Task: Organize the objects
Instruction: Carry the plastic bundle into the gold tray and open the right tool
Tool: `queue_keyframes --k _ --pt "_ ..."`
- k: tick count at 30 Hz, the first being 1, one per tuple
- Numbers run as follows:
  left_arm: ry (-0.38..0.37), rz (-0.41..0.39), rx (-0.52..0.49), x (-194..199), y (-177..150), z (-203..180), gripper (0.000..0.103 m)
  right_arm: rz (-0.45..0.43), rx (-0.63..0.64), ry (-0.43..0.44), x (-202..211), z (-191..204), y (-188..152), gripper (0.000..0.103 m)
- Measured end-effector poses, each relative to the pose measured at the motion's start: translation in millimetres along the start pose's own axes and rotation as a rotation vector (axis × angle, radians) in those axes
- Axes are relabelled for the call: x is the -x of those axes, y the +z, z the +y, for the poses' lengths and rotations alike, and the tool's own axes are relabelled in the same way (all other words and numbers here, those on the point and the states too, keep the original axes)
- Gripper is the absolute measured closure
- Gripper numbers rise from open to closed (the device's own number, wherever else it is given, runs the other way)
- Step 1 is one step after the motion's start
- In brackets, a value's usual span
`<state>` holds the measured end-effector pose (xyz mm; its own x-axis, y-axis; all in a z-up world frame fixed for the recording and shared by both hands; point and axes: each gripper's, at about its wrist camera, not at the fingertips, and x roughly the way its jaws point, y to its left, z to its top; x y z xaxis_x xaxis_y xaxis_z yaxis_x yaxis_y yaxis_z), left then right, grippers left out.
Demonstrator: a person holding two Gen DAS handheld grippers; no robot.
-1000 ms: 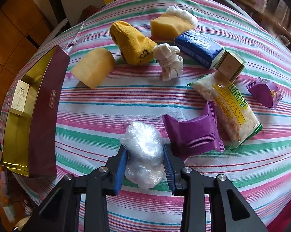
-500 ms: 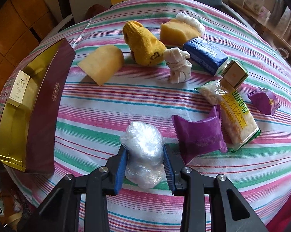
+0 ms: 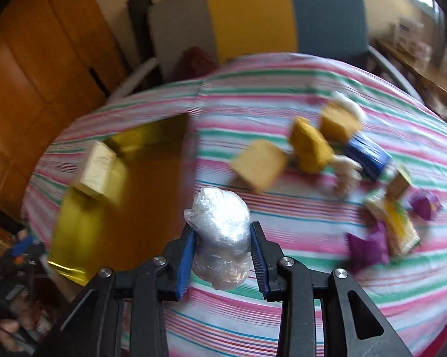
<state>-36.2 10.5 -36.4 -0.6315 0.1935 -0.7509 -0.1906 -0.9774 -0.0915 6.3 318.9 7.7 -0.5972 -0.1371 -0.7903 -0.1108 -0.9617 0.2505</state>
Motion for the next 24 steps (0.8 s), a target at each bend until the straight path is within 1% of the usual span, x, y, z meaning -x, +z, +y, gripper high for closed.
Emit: queue_keyframes --k 2,4,7,9,11,13,14,16,18,19,20,21,22,24 --pt "-0.005 0.012 0.044 0 -2 14 0.029 0.008 0.051 0.064 -8 36 6 0.067" --pt "-0.002 0.026 0.085 0 -3 29 0.029 0.036 0.094 0.118 -25 69 9 0.067" --pt "0.003 0.034 0.134 0 -8 48 0.03 0.091 0.147 0.159 -58 115 8 0.067" --pt "0.007 0.037 0.159 0 -9 57 0.03 0.152 0.16 0.188 -86 143 7 0.067" --pt "0.012 0.036 0.17 0 -10 61 0.032 0.191 0.174 0.203 -109 164 7 0.067" --pt "0.016 0.04 0.177 -2 -11 65 0.033 0.224 0.158 0.221 -132 183 9 0.066" --pt "0.015 0.044 0.182 -3 -12 66 0.033 0.236 0.143 0.233 -140 189 10 0.066" --pt "0.016 0.048 0.185 -5 -13 68 0.033 0.252 0.111 0.228 -158 199 14 0.064" --pt "0.014 0.055 0.182 -8 -14 69 0.033 0.257 0.082 0.248 -167 202 16 0.062" --pt "0.016 0.06 0.179 -10 -14 68 0.033 0.257 0.064 0.257 -169 201 17 0.056" --pt "0.018 0.062 0.175 -10 -15 67 0.033 0.252 0.049 0.265 -168 199 19 0.047" --pt "0.018 0.068 0.168 -11 -16 67 0.033 0.241 0.036 0.279 -165 196 18 0.042" --pt "0.017 0.071 0.166 -12 -16 66 0.033 0.23 0.033 0.285 -162 194 18 0.038" --pt "0.019 0.073 0.156 -12 -17 63 0.033 0.215 0.04 0.279 -154 188 17 0.038"
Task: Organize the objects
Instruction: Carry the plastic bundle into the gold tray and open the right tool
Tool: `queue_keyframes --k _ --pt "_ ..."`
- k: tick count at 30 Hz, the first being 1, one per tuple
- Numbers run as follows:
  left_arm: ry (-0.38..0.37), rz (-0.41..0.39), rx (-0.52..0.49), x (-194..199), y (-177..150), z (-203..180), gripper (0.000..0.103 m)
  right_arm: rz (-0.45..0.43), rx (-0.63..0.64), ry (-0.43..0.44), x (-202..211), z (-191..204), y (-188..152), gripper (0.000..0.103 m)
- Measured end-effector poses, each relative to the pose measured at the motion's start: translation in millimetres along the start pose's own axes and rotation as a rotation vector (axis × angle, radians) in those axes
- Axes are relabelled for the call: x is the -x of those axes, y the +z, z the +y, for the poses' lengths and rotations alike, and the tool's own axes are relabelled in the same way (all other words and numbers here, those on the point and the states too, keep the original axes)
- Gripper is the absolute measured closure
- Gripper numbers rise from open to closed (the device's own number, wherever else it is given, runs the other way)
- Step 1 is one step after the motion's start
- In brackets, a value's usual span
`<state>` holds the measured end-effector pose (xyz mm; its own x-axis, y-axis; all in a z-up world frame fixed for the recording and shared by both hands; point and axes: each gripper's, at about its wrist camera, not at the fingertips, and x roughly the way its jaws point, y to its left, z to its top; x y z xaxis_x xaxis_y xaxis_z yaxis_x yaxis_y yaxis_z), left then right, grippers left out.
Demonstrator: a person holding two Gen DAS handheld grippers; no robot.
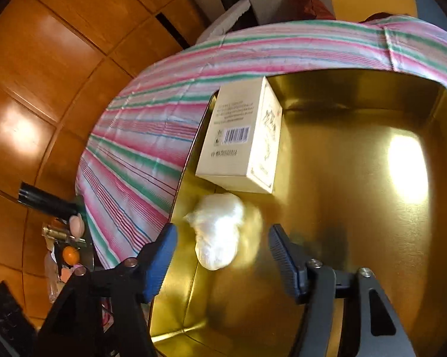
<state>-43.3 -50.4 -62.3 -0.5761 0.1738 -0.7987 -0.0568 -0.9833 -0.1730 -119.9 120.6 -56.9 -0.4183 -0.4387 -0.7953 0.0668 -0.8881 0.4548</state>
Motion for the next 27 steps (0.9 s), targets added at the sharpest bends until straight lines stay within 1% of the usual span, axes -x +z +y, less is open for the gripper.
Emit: queue_keyframes --k 4,8,11,14,20,23,27 --pt "0.003 0.0 -0.012 2 0 -7 0.035 -0.032 0.014 -0.009 23 -11 -9 0.038" --pt "-0.015 -0.004 -0.04 5 2 -19 0.037 -0.08 0.047 -0.042 54 -25 -20 0.037" --pt "-0.03 -0.001 -0.088 7 5 -37 0.037 -0.121 0.061 -0.073 82 -40 -29 0.032" --pt "-0.045 -0.005 -0.135 8 7 -55 0.037 -0.162 0.054 -0.108 108 -60 -37 0.029" --pt "-0.092 -0.003 -0.244 9 11 -103 0.037 -0.236 -0.027 -0.216 165 -124 -50 0.026" --pt "-0.128 -0.001 -0.314 11 13 -131 0.037 -0.27 -0.085 -0.294 196 -167 -57 0.024" --pt "-0.174 -0.017 -0.431 16 14 -176 0.035 -0.316 -0.176 -0.428 239 -229 -69 0.023"
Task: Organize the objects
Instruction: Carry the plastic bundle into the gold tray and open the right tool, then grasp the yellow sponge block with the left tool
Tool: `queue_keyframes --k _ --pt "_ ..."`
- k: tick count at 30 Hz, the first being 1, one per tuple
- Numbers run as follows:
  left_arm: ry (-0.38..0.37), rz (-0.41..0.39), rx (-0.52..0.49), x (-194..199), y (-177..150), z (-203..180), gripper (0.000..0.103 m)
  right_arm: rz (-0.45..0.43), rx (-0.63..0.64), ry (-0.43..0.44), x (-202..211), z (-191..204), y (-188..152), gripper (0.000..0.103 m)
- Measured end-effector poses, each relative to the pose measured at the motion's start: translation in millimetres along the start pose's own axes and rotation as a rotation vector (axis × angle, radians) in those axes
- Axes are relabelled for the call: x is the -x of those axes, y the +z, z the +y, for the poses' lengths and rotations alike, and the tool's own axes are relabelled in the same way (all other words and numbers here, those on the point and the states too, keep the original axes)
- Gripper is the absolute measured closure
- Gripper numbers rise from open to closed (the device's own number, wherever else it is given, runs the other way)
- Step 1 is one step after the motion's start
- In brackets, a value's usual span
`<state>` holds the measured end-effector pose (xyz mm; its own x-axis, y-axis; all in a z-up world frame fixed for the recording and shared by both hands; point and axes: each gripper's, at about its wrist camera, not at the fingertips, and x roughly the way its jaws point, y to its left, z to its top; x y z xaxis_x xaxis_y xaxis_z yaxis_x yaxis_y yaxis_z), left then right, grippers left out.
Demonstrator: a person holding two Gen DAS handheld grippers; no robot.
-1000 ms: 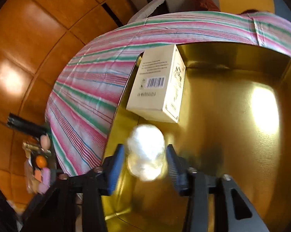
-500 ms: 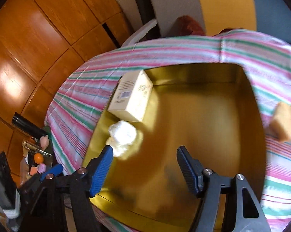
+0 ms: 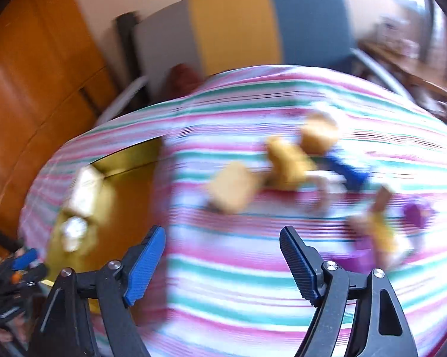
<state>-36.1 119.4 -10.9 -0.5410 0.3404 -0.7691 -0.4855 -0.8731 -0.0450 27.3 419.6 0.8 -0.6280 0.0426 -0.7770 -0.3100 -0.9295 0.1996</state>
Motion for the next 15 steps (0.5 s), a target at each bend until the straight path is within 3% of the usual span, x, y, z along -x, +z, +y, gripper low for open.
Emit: queue_keyframes --k 3,5,8,11,15 --pt "-0.032 -0.004 -0.099 -8 19 -34 0.034 -0.05 -0.088 -0.11 6 -54 1 0.023" --pt "-0.059 0.005 -0.154 -19 34 -57 0.029 -0.071 -0.194 -0.137 10 -85 0 0.023" --pt "-0.097 0.038 -0.221 -41 53 -87 0.028 -0.146 -0.377 -0.093 23 -118 1 0.022" --pt "-0.114 0.073 -0.278 -67 68 -115 0.026 -0.173 -0.439 -0.061 29 -131 1 0.018" --pt "-0.134 0.153 -0.272 -103 83 -135 0.025 -0.156 -0.49 -0.009 25 -137 1 0.018"
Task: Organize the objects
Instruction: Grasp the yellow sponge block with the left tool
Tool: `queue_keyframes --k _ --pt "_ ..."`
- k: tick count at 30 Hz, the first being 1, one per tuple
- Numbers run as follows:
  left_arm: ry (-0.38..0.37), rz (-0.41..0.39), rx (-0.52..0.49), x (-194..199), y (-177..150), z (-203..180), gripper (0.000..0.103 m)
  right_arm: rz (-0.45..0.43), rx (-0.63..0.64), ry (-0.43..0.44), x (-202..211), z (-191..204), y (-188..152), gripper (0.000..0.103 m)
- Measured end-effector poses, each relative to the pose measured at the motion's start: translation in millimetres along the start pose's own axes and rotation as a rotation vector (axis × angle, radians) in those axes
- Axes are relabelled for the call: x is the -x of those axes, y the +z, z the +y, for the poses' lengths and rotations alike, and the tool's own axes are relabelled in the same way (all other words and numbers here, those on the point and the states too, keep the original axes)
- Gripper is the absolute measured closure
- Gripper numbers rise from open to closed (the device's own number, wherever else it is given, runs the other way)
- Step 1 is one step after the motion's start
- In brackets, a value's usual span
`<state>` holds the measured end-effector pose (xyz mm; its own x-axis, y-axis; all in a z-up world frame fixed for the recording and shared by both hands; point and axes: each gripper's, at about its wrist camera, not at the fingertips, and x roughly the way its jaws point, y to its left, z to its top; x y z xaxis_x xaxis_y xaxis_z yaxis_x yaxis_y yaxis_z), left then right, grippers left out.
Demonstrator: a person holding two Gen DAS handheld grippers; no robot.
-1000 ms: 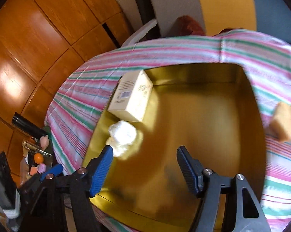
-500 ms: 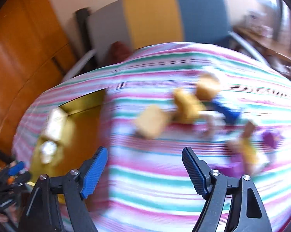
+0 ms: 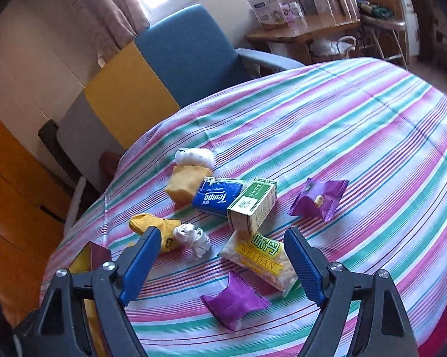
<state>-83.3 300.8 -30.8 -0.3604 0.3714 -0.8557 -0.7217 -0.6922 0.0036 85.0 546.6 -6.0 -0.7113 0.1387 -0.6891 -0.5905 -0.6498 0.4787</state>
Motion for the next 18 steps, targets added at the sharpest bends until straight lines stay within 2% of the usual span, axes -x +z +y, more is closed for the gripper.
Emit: queue_keyframes --k 2,8,14,15,16,18 --pt "-0.016 0.02 0.01 -12 8 -1 0.025 0.008 -0.01 0.016 -2 -1 1 0.017" --pt "0.016 0.081 -0.052 -52 32 -10 0.024 0.015 0.0 0.049 2 2 -5 0.016" --pt "0.028 0.151 -0.048 -94 52 -8 0.024 0.019 -0.019 0.075 3 -1 -4 0.015" --pt "0.028 0.17 -0.039 -102 55 -6 0.026 0.02 -0.019 0.076 3 -1 -4 0.015" --pt "0.013 0.185 -0.024 -106 55 -4 0.048 0.022 -0.018 0.075 2 -1 -4 0.015" --pt "0.006 0.182 -0.001 -107 54 -3 0.05 0.023 -0.017 0.069 2 -1 -4 0.015"
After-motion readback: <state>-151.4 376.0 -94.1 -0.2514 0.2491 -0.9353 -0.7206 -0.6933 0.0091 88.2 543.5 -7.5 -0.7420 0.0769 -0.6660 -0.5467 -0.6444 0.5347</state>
